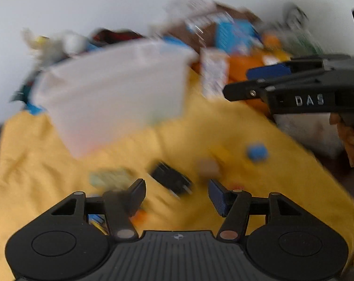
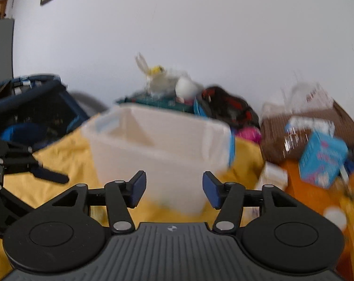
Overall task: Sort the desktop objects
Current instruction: 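Move both open tools back over the toy pile, then grasp the small yellow brick with the right tool while the left tool grasps the red face block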
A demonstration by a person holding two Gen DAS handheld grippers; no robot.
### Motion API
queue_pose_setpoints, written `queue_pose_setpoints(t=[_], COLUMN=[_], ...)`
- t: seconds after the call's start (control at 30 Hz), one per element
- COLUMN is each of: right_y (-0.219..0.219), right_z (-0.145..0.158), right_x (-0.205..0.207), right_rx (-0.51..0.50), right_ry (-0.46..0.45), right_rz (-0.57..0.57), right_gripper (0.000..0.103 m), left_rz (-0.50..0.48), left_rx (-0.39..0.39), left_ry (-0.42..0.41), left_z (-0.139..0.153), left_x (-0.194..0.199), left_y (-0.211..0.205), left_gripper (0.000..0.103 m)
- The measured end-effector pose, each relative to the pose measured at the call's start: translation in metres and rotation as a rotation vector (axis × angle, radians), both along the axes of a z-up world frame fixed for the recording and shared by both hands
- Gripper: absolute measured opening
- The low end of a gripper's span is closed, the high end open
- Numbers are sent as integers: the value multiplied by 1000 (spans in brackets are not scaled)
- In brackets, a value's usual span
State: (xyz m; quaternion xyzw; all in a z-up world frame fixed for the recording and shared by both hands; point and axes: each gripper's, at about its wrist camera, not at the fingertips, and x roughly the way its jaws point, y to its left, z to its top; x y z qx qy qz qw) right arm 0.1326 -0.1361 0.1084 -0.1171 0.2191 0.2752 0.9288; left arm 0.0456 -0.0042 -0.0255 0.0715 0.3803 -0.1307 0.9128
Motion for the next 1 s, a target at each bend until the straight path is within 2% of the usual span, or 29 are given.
queue_pose_setpoints(t=[0.1,0.17,0.2,0.3,0.4,0.53,0.73,0.87,1.0], right_y=[-20,-32,-37,-48,-58,-65,-55,-44,-34], right_z=[-27,-43,-53,-69,-76,-80,-80,-86,-93], right_x=[-22,-34,-41,-59,-70,-78,-72,-52,-33], right_rx=[14,7,-17,-58,-63,-58,-68,-67,-55], right_ry=[78,142,173,237,287,302,243,215,221], right_rz=[-61,-78,-79,-95,-126,-151,-104,-79,-56], right_gripper=[55,49,42,42,42,42,42,42,42], left_rz=[-92,-124,-139,-169,-151,-99,-58,21,69], left_rx=[4,-6,-6,11,9,-53,-44,-42,-93], left_ry=[17,25,31,44,72,75,70,115,166], left_z=[-14,-19,-24,-35,-47,-40,-22,-30,-44], left_x=[-6,-4,-2,5,11,10,-19,-37,-43], left_y=[-22,-32,-37,-49,-53,-43,-15,6,15], left_gripper=[54,51,51,49,22,22,22,22,22])
